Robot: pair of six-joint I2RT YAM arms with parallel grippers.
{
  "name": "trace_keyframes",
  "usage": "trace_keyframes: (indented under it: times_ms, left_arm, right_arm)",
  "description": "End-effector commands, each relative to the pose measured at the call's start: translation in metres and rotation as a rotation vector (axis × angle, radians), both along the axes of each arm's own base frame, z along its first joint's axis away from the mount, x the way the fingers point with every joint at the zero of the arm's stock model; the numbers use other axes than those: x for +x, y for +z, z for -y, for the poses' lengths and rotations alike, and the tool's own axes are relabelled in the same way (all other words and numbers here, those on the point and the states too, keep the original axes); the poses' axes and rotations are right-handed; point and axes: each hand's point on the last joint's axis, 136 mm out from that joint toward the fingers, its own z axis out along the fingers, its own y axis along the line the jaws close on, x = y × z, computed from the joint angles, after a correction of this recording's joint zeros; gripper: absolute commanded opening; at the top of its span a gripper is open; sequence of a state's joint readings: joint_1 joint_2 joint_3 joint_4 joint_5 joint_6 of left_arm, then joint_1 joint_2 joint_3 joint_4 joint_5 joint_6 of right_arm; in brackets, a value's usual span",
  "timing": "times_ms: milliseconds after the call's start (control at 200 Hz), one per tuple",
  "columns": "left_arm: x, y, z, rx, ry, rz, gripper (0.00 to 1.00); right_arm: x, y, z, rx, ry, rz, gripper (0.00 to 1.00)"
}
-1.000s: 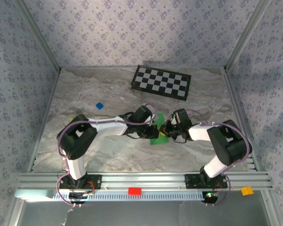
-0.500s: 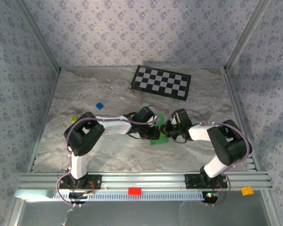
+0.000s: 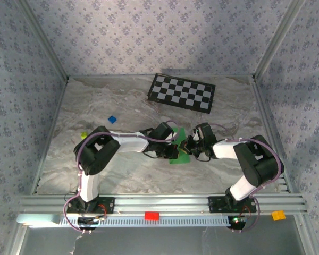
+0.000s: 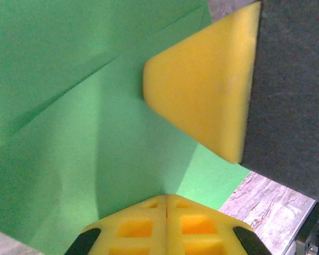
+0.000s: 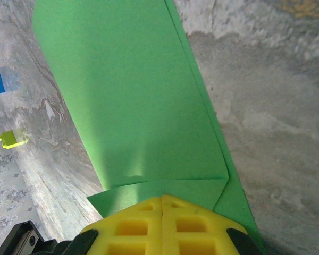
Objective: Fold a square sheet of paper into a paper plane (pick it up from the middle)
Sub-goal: Fold the triangle a second time at the center of the table.
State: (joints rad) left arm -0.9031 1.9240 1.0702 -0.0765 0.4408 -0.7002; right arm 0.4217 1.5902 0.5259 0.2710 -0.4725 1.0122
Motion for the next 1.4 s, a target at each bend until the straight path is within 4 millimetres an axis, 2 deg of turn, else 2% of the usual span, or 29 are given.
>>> trace_keyframes:
  times_ms: [0,205,615,700,845,1104,1394]
  left_arm:
    - [-0.009,-0.011,-0.017,0.059,-0.006,-0.002,0.06]
    - [-0.015,-0.006,-0.019,0.041,-0.014,-0.003,0.07]
    - [-0.006,0.042,0.006,-0.084,-0.041,0.058,0.09]
    - [-0.007,0.038,0.008,-0.079,-0.053,0.042,0.09]
    - [-0.016,0.021,0.008,-0.056,-0.077,-0.016,0.08]
    - [-0.024,-0.007,-0.01,0.033,-0.061,-0.041,0.08]
    - [-0.03,-0.012,-0.022,0.036,-0.036,-0.044,0.07]
  right_arm:
    - [-0.028,-0.042,0.028,-0.132,-0.037,-0.144,0.0]
    - [-0.029,-0.044,0.029,-0.138,-0.036,-0.148,0.0]
    - [-0.031,-0.044,0.031,-0.143,-0.037,-0.149,0.0]
    - [-0.031,-0.044,0.03,-0.142,-0.036,-0.149,0.0]
    - [-0.031,-0.044,0.03,-0.143,-0.035,-0.149,0.0]
    - [-0.032,-0.046,0.031,-0.146,-0.034,-0.152,0.0]
    - [-0.035,-0.049,0.034,-0.158,-0.032,-0.158,0.0]
